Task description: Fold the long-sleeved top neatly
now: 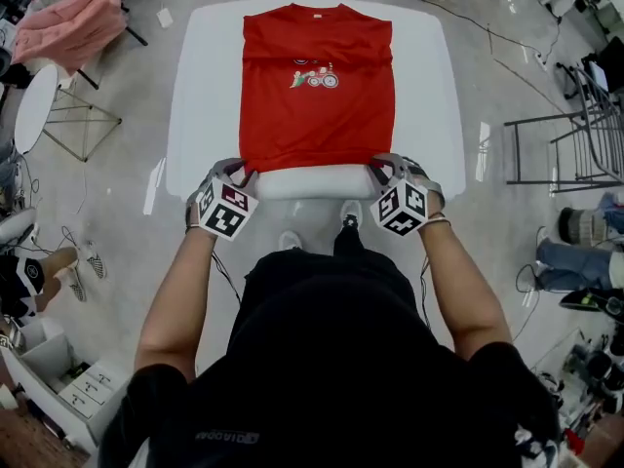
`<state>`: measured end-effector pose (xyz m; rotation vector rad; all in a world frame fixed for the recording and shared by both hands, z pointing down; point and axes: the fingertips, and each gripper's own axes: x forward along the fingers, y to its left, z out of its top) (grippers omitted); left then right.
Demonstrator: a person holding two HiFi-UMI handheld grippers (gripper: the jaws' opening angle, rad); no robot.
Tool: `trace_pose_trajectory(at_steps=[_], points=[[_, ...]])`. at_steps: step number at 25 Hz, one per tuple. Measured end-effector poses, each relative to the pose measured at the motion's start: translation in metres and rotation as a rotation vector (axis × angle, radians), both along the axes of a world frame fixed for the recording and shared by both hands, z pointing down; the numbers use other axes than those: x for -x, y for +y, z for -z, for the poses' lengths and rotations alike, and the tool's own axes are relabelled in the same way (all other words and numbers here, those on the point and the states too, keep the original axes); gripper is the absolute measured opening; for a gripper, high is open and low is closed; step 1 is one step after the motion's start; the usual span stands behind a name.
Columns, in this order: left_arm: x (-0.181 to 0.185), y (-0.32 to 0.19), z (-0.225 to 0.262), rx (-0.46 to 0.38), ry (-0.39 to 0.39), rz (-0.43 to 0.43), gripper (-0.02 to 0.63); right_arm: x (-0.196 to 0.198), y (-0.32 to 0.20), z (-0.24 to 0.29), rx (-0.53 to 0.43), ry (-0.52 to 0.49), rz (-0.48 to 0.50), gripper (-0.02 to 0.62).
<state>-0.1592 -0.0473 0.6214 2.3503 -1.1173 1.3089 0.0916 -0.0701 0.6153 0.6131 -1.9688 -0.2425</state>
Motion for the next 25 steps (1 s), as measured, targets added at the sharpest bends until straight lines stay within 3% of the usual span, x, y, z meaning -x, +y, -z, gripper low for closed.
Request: trace_pose_trajectory(at_steps=[5,11,16,22,24,25], points=[[-0.016,0.012,-0.009,-0.043,-0.098,-0.179,0.114,0.002,-0.001,-0.012,-0.014,0.136,0.036,0.086],[-0.012,0.009,-0.028,-0.05,-0.218,-0.262,0.12,-0.012,-0.002,-0.024,-0.001,0.24,0.067,0.101],[-0.01,0.006,-0.033,0.018,-0.181,-0.245,0.132,-0.017,-0.002,-0.036,0.053,0.28,0.128,0.115],[-0.007,0.003,-0.036,0.154,-0.096,-0.18,0.129,-0.016,0.005,-0.041,0.122,0.278,0.182,0.051],[-0.005,0.0,-0.037,0.182,-0.069,-0.151,0.113,-0.017,0.007,-0.042,0.127,0.264,0.191,0.029],[-0.003,-0.003,-0.037,0.18,-0.066,-0.131,0.041,-0.017,0.007,-0.043,0.122,0.251,0.192,0.026]])
